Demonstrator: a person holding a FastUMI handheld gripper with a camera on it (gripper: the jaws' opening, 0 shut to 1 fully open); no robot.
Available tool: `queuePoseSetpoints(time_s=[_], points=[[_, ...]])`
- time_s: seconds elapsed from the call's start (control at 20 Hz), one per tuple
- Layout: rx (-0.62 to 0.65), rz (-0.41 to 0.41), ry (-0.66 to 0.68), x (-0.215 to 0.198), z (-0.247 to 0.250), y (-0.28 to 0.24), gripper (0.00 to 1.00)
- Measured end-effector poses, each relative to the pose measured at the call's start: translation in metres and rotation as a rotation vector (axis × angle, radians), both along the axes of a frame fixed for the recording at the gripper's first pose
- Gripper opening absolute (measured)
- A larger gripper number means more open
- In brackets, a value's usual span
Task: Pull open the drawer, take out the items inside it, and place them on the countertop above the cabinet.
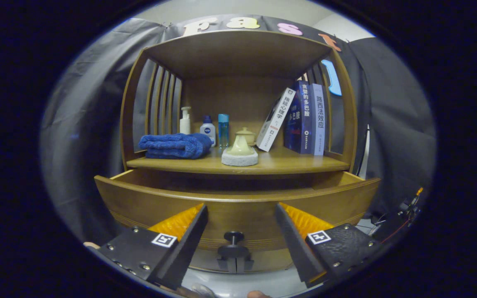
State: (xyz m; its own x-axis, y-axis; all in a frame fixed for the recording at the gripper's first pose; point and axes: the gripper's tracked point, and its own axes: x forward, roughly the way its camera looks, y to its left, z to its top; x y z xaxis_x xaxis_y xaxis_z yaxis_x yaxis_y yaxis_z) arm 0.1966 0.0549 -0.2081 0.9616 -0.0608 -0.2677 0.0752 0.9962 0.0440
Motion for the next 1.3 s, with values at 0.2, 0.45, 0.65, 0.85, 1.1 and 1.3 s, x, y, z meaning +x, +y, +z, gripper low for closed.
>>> queuePoseSetpoints(time_s=[0.2,0.45,0.65,0.85,1.1,1.3], points=[[0.003,-0.001,0.006,0.021,-0.003,0.000,0.99],[0.004,-0.002,0.009,0.044,-0.006,0.000,0.99],[0.003,-0.002,0.009,0.057,-0.008,0.000,0.99],[-0.005,-0.001,0.007,0.066,-0.010,-0.001,0.99],[-0.015,0.001,0.009,0.076,-0.012,-0.002,0.99],[-0.026,0.000,0.005,0.079,-0.013,-0.002,0.99]])
